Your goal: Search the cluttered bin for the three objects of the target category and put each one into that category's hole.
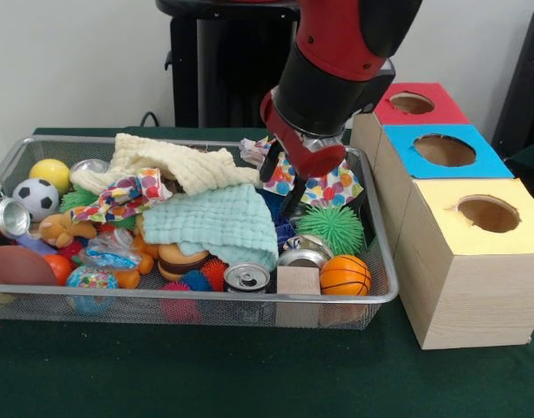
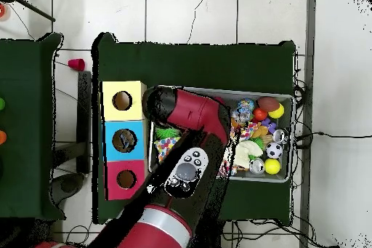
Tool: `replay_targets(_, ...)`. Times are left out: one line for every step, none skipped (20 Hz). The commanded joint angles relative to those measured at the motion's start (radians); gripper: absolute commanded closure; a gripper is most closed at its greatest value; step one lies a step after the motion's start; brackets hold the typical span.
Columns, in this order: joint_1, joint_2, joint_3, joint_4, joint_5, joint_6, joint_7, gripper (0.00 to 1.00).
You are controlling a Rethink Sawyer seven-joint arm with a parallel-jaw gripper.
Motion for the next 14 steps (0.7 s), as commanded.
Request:
replay_targets(-0.015, 0.082, 0.003, -0.124, -0.116, -0.082, 0.035, 0.0)
replay_targets(-0.019, 0.076, 0.002, -0.116, -0.132, -0.087, 0.017, 0.0)
replay_targets(-0.028, 0.076, -0.007, -0.123, -0.157, -0.09, -0.008, 0.0)
replay_targets(-0.037, 0.075, -0.016, -0.13, -0.182, -0.092, -0.032, 0.0)
replay_targets(-0.043, 0.077, -0.028, -0.135, -0.206, -0.091, -0.045, 0.0)
replay_targets(-0.065, 0.079, -0.021, -0.139, -0.222, -0.103, -0.067, 0.0)
replay_targets(-0.081, 0.081, -0.009, -0.133, -0.238, -0.124, -0.084, 0.0)
replay_targets(-0.101, 0.086, 0.0, -0.133, -0.25, -0.138, -0.091, 0.0)
replay_targets(-0.119, 0.086, 0.019, -0.121, -0.261, -0.155, -0.101, 0.0)
replay_targets(-0.139, 0.09, 0.036, -0.11, -0.268, -0.167, -0.102, 0.0)
replay_targets(-0.161, 0.091, 0.064, -0.091, -0.271, -0.192, -0.106, 0.0)
replay_targets(-0.182, 0.097, 0.087, -0.081, -0.279, -0.23, -0.109, 0.0)
replay_targets(-0.203, 0.104, 0.109, -0.071, -0.287, -0.268, -0.112, 0.0)
replay_targets(-0.219, 0.111, 0.123, -0.064, -0.293, -0.295, -0.111, 0.0)
